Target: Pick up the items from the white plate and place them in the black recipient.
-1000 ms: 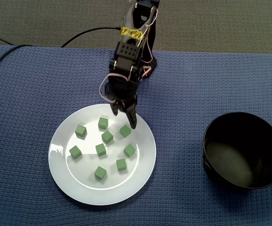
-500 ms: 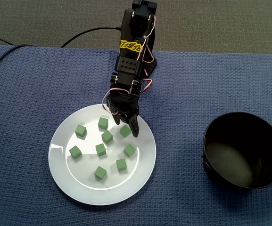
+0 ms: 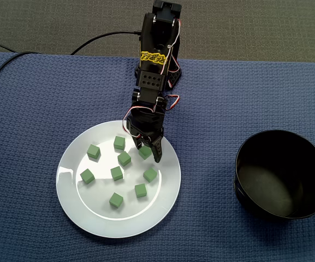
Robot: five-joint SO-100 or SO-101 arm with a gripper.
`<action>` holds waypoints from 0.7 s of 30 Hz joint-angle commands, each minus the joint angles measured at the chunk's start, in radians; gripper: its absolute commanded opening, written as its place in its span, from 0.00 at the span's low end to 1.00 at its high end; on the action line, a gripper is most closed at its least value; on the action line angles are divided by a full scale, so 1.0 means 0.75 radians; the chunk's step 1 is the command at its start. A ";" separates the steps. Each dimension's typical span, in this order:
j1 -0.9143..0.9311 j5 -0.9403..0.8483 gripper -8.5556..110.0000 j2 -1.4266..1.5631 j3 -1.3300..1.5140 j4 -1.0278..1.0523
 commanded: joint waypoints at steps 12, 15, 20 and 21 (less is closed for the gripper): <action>-0.010 0.080 0.07 0.219 0.051 -0.008; -0.018 0.190 0.07 0.348 -0.170 0.252; -0.215 0.536 0.07 0.421 -0.675 0.632; -0.272 0.612 0.07 0.407 -0.800 0.716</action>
